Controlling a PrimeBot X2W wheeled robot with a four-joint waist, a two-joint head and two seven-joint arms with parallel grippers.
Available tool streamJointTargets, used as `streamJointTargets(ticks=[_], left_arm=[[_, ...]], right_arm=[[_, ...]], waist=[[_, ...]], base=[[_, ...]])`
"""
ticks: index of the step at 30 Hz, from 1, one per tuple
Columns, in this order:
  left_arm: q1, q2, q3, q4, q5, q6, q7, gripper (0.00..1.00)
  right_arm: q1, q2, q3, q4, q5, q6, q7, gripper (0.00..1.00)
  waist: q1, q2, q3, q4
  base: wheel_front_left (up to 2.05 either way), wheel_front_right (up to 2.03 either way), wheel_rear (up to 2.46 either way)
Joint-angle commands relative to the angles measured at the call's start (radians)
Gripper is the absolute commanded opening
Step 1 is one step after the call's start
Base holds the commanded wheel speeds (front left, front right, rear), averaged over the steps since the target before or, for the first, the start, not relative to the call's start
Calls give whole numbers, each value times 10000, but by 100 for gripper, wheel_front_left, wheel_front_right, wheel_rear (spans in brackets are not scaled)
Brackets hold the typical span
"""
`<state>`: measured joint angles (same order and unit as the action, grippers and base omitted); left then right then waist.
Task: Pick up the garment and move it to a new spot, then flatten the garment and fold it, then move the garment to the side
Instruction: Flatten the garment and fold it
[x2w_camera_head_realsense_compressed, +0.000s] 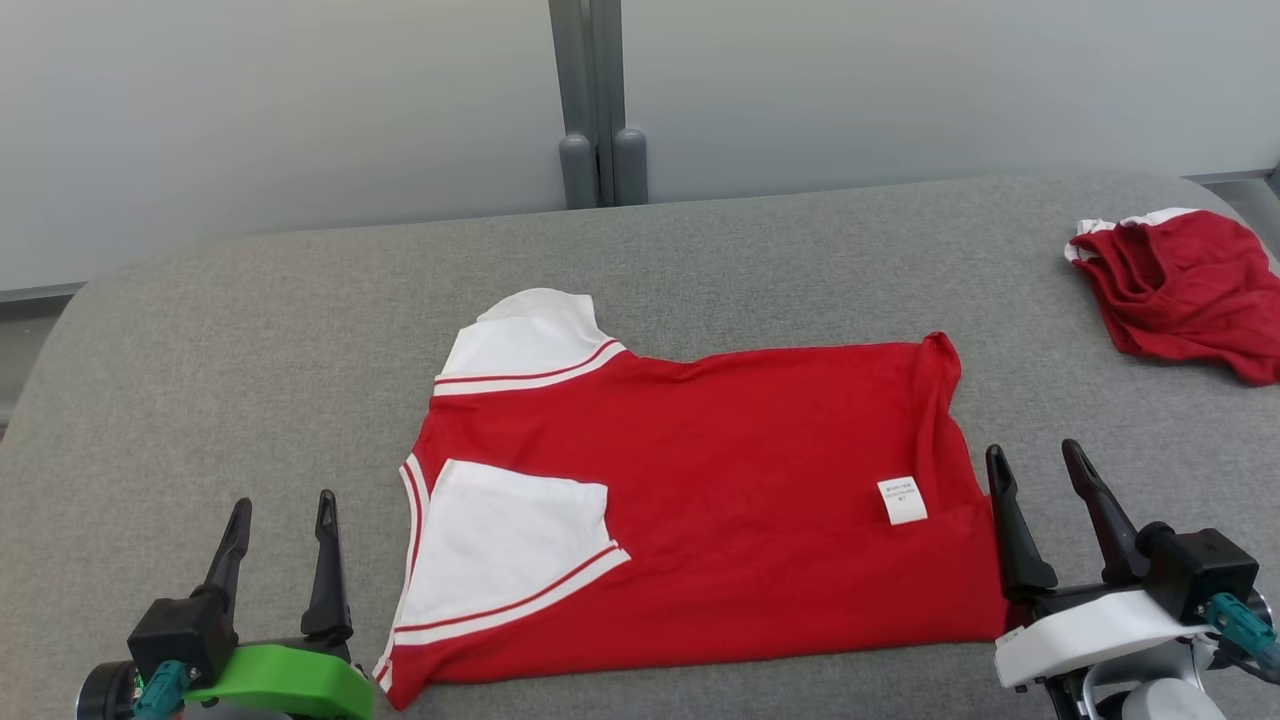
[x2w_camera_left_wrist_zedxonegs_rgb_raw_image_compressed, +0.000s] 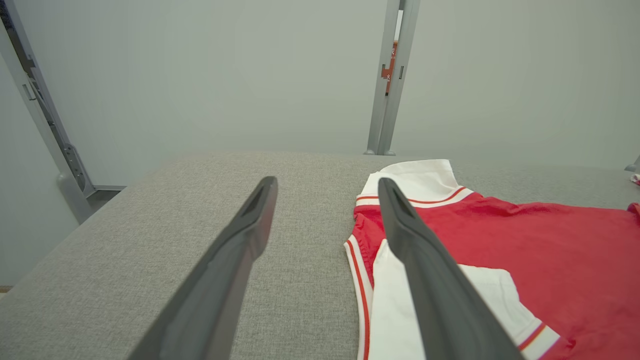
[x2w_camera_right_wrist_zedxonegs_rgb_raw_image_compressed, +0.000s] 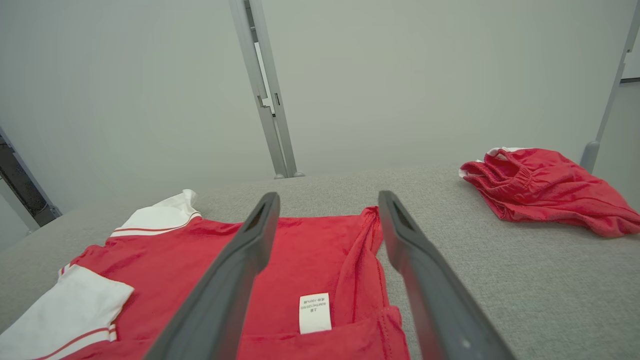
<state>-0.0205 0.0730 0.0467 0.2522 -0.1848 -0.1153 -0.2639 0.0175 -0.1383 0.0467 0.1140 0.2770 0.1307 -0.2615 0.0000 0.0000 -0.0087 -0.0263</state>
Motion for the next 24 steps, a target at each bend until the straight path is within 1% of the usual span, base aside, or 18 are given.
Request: streamJointTargets(ticks=[1, 8, 11, 15, 19, 24], left_arm=[[101, -22, 49, 34, 22, -44, 5, 100], [74, -66, 5, 264, 79, -82, 5, 100], [-191, -38, -16, 387, 103, -111, 5, 100], [-755, 272, -138, 627, 124, -129, 5, 100], [-1661, 706, -500, 1005, 211, -151, 5, 100], [-3421, 1353, -1448, 1678, -14, -159, 82, 100]], right_arm=[[111, 14, 12, 17, -83, -5, -46, 100], [19, -24, 53, 93, -130, -5, -47, 100], [-168, -74, 27, 163, -199, -5, -47, 100], [-563, -198, 50, 361, -246, -5, -46, 100], [-1305, -513, 263, 989, -363, -4, -44, 100], [-2723, -998, 588, 1972, -377, -5, 161, 100]], waist=[[0, 0, -15, -14], [0, 0, -43, -74], [0, 0, -13, -111], [0, 0, 74, -157], [0, 0, 250, -234], [0, 0, 965, -313]], base=[[0, 0, 0], [0, 0, 0], [0, 0, 0], [0, 0, 0], [0, 0, 0], [0, 0, 0]])
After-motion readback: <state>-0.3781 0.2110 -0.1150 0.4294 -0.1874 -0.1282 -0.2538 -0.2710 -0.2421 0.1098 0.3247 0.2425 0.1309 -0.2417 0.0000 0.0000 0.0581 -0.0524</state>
